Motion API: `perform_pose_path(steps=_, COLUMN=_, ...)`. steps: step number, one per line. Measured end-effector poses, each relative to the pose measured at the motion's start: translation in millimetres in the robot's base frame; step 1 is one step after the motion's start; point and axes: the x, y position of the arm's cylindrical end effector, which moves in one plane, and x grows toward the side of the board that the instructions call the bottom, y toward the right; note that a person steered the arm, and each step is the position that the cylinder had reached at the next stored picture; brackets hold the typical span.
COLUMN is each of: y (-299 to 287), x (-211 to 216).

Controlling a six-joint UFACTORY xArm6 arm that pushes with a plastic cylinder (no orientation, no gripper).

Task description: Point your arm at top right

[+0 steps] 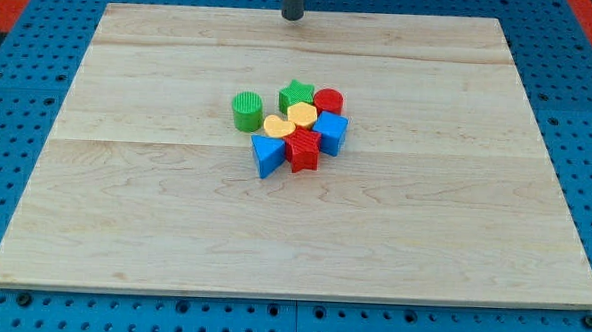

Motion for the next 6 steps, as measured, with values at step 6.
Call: perform_pose_path(steps=6, y=231, x=3)
